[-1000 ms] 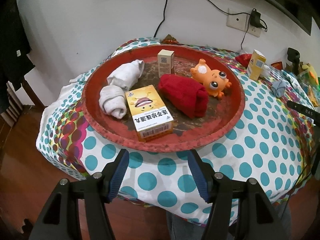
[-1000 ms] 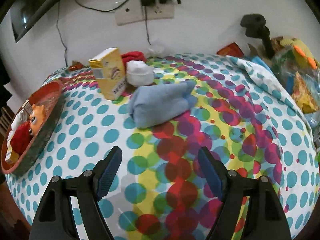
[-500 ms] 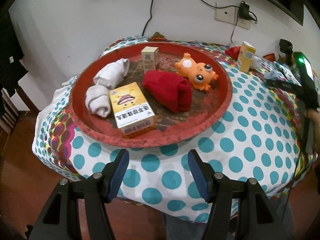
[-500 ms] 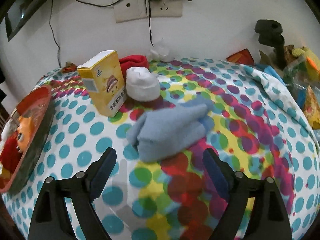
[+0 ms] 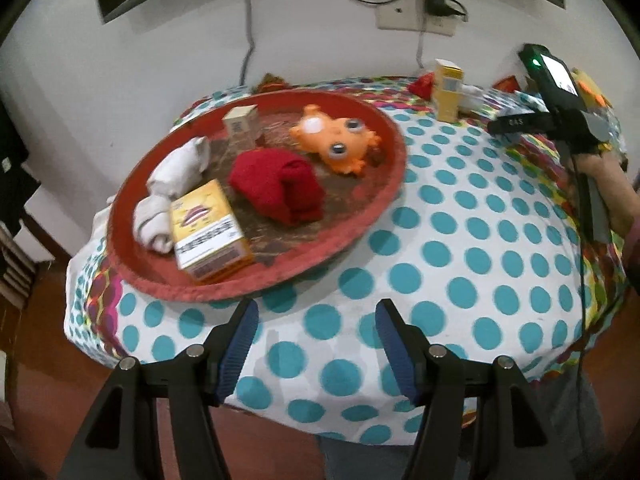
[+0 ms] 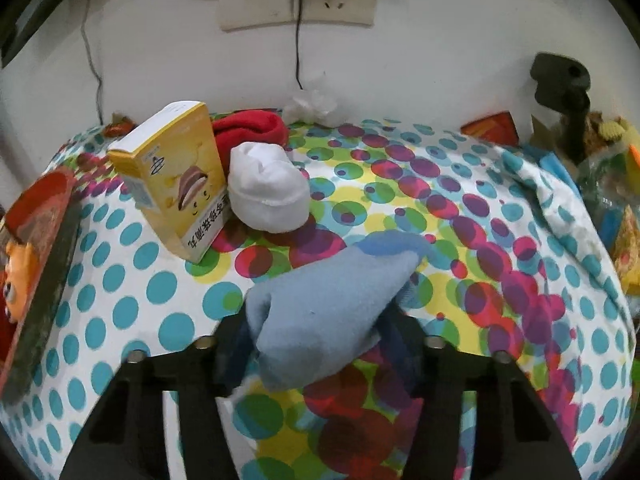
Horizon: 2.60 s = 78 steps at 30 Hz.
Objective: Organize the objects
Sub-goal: 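Grasp the small yellow barcode box with the left gripper while right holds the blue sock, then carry the yellow barcode box over the red tray with the left gripper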
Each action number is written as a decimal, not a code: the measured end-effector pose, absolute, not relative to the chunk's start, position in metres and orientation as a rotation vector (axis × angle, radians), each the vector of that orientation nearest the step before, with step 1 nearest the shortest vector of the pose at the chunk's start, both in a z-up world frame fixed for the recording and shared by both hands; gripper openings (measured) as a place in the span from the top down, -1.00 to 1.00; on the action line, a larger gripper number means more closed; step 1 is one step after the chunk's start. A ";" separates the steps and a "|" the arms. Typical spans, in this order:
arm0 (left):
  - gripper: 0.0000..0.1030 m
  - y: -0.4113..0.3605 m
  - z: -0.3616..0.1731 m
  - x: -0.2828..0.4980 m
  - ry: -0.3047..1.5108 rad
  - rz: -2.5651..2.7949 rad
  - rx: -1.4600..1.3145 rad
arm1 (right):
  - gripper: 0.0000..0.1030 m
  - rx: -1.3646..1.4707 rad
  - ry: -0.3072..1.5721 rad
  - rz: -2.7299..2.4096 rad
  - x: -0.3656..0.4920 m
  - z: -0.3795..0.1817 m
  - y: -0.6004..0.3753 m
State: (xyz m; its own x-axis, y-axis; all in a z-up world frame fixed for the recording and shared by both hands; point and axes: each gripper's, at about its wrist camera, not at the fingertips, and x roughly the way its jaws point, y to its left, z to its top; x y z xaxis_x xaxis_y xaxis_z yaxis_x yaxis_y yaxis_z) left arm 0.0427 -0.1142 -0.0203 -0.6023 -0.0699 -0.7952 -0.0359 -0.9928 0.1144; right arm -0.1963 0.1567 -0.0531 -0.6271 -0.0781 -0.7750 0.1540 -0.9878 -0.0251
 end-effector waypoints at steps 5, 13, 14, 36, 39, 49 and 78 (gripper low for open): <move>-0.22 -0.088 -0.022 0.034 -0.218 -2.837 1.434 | 0.18 1.270 0.177 -2.720 -0.189 -0.051 0.174; -0.22 -0.042 -0.006 0.000 -0.214 -2.993 1.416 | 0.18 1.287 0.195 -2.758 -0.177 -0.050 0.221; -0.22 -0.036 -0.004 -0.008 -0.203 -3.015 1.423 | 0.18 1.288 0.215 -2.765 -0.176 -0.051 0.223; -0.36 0.043 -0.018 -0.167 -0.115 -3.183 1.279 | 0.02 1.309 0.159 -2.712 -0.180 -0.057 0.230; -0.38 0.043 -0.020 -0.182 -0.101 -3.159 1.271 | 0.00 1.308 0.157 -2.709 -0.181 -0.059 0.229; -0.38 0.042 -0.034 -0.213 -0.053 -3.101 1.271 | -0.04 1.308 0.154 -2.708 -0.182 -0.059 0.228; 0.42 0.043 -0.036 -0.215 -0.034 -3.093 1.215 | -0.12 1.310 0.152 -2.709 -0.183 -0.058 0.228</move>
State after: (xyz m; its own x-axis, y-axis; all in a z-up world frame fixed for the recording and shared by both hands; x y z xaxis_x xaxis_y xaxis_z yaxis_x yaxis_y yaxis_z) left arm -0.2146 0.0429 -0.0358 -0.7183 0.1611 -0.6768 -0.1760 -0.9833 -0.0473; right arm -0.1833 0.2285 -0.0582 -0.6154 -0.0714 -0.7850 0.1589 -0.9867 -0.0348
